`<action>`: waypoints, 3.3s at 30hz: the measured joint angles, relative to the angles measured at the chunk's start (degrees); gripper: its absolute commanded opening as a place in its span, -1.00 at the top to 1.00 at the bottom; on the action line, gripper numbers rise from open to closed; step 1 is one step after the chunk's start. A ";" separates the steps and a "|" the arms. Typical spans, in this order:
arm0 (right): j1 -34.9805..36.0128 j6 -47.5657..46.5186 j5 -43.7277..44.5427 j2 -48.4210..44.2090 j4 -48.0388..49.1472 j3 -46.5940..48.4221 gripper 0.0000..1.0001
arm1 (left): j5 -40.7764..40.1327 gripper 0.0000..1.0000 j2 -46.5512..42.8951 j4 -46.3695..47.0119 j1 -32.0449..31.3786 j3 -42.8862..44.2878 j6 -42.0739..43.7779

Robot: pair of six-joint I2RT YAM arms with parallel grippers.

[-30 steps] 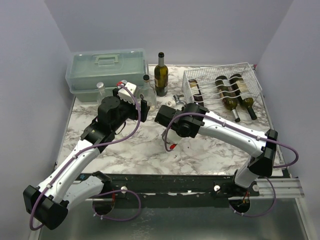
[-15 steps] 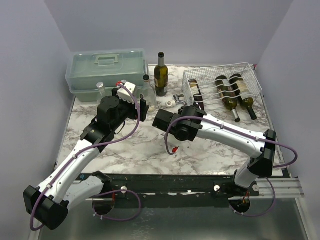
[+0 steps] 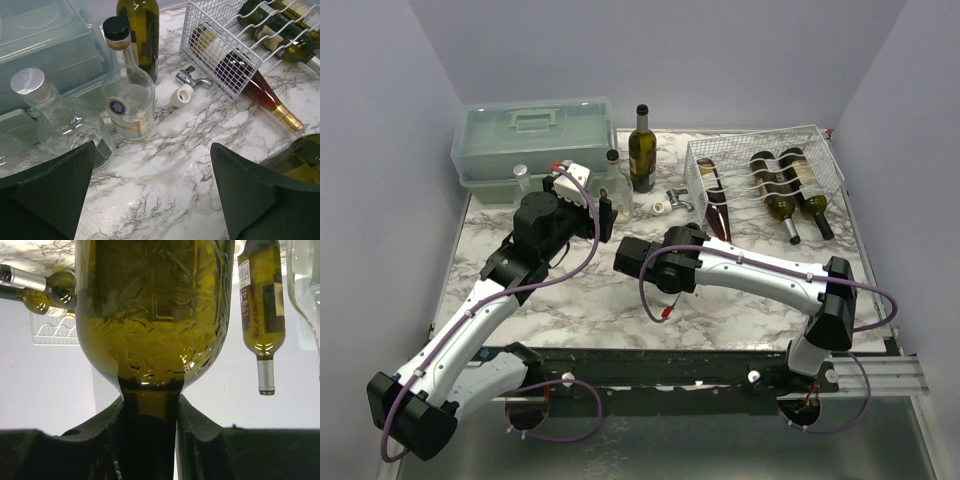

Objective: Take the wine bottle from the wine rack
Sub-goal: Place the wine bottle at the center of the board.

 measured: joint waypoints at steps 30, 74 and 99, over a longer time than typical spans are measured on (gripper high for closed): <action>5.29 2.84 2.54 0.33 3.06 -0.52 -0.99 | 0.02 -0.97 -0.39 0.02 0.63 -0.07 -0.22; 21.70 30.21 2.54 -9.46 0.04 10.34 -0.99 | -3.02 -0.98 -0.72 0.13 1.38 -0.61 1.07; -8.87 44.24 -4.17 -5.81 21.81 25.27 -0.76 | -3.63 -0.97 -1.20 0.26 1.38 -0.72 1.53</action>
